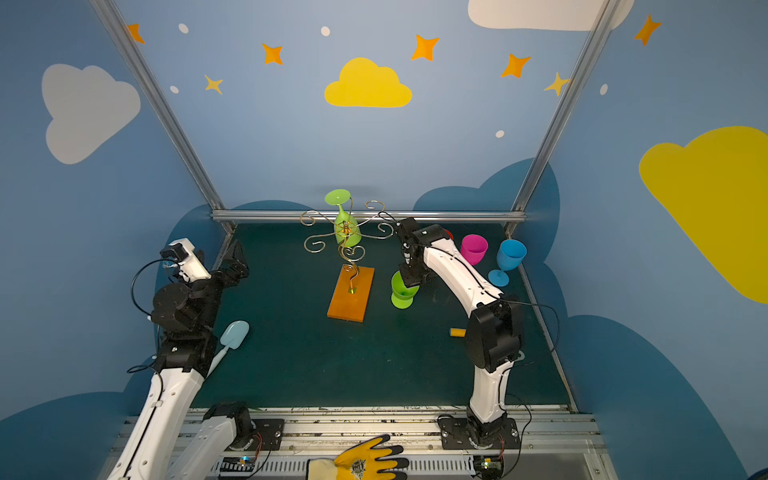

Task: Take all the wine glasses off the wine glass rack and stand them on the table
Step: 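Lower the lime-green glass upright onto the table beside the blue goblet with the right gripper, then open the right gripper and lift it off the glass while the left arm rises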

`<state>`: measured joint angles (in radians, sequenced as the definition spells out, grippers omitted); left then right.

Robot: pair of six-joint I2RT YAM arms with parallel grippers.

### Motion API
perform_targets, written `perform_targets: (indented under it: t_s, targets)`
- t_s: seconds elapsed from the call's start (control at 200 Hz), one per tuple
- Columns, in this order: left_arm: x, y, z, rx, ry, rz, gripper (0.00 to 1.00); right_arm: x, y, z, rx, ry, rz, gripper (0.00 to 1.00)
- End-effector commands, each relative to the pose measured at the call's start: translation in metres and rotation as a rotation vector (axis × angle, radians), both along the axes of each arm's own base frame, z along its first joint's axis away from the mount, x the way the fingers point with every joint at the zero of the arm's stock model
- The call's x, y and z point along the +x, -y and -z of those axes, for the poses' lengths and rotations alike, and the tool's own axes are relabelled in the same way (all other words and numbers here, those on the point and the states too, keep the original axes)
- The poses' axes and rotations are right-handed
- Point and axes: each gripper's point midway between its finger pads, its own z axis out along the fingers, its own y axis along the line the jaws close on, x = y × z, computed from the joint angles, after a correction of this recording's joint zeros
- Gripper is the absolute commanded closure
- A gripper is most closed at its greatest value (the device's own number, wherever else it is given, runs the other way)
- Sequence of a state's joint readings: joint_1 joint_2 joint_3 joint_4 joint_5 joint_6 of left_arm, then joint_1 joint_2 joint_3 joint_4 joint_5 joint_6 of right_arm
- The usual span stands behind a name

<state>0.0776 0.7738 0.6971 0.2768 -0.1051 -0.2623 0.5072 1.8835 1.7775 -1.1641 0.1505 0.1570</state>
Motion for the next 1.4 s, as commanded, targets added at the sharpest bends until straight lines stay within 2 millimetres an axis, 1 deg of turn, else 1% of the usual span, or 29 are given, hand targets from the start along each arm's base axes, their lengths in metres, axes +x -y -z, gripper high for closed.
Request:
perform_targets:
  t_s: [0.0, 0.21, 0.35, 0.456, 0.601, 0.706, 0.806, 0.886, 0.986, 1.071, 1.141, 1.211, 1.221, 1.226, 1.236, 1.246, 1.251, 1.271, 1.296, 1.302, 1.327, 1.397]
  targets:
    - [-0.002, -0.002, 0.002, -0.008, 0.002, -0.009, 0.01, -0.009, -0.001, 0.001, 0.035, -0.027, 0.009, 0.85]
    - [-0.002, -0.003, 0.003, -0.01, 0.002, -0.013, 0.01, -0.009, 0.0, -0.011, 0.118, -0.002, 0.03, 0.69]
    - [-0.002, -0.003, 0.002, -0.01, 0.003, -0.014, 0.0, -0.008, 0.001, -0.024, 0.184, 0.04, 0.041, 0.57]
    - [-0.002, -0.003, 0.002, -0.011, 0.004, -0.016, 0.01, -0.008, 0.003, -0.035, 0.236, 0.072, 0.053, 0.5]
    - [-0.003, -0.004, 0.002, -0.012, 0.004, -0.019, 0.01, -0.009, 0.009, -0.045, 0.3, 0.092, 0.078, 0.45]
    - [-0.003, -0.004, 0.002, -0.012, 0.004, -0.021, 0.01, -0.01, 0.015, -0.051, 0.332, 0.108, 0.098, 0.44]
    - [-0.003, -0.004, 0.002, -0.02, -0.002, -0.017, 0.01, -0.011, 0.022, -0.061, 0.373, 0.139, 0.119, 0.43]
    - [0.0, 0.0, 0.002, -0.028, -0.032, 0.011, 0.01, -0.013, 0.03, -0.073, 0.393, 0.186, 0.13, 0.42]
    - [0.006, 0.006, -0.001, -0.059, -0.059, 0.066, 0.03, -0.019, 0.036, -0.094, 0.427, 0.268, 0.125, 0.4]
    - [0.013, 0.013, -0.004, -0.097, -0.097, 0.128, 0.04, -0.027, 0.037, -0.115, 0.457, 0.377, 0.061, 0.38]
    - [0.02, 0.021, -0.01, -0.144, -0.127, 0.194, 0.05, -0.031, 0.043, -0.13, 0.499, 0.493, 0.079, 0.36]
    - [0.029, 0.032, -0.014, -0.188, -0.165, 0.268, 0.07, -0.038, 0.046, -0.147, 0.553, 0.646, 0.059, 0.32]
    - [0.03, 0.033, -0.015, -0.192, -0.169, 0.275, 0.08, -0.039, 0.047, -0.151, 0.56, 0.669, 0.054, 0.3]
    - [0.031, 0.033, -0.012, -0.2, -0.179, 0.275, 0.08, -0.039, 0.047, -0.152, 0.563, 0.679, 0.05, 0.3]
    - [0.031, 0.037, -0.017, -0.201, -0.179, 0.304, 0.08, -0.042, 0.048, -0.155, 0.568, 0.698, 0.048, 0.28]
    - [0.033, 0.039, -0.015, -0.213, -0.189, 0.318, 0.08, -0.043, 0.049, -0.156, 0.571, 0.715, 0.046, 0.27]
    - [0.033, 0.04, -0.018, -0.212, -0.186, 0.325, 0.08, -0.043, 0.05, -0.157, 0.572, 0.72, 0.047, 0.26]
    - [0.036, 0.043, -0.019, -0.226, -0.196, 0.349, 0.08, -0.047, 0.053, -0.163, 0.58, 0.756, 0.047, 0.24]
    - [0.04, 0.047, -0.019, -0.249, -0.208, 0.383, 0.09, -0.051, 0.056, -0.168, 0.582, 0.786, 0.05, 0.21]
    - [0.04, 0.048, -0.022, -0.251, -0.204, 0.39, 0.09, -0.052, 0.057, -0.169, 0.583, 0.792, 0.051, 0.21]
    - [0.043, 0.051, -0.024, -0.272, -0.21, 0.426, 0.1, -0.055, 0.06, -0.172, 0.582, 0.812, 0.058, 0.2]
    - [0.054, 0.059, -0.03, -0.329, -0.219, 0.518, 0.11, -0.064, 0.062, -0.179, 0.584, 0.841, 0.039, 0.19]
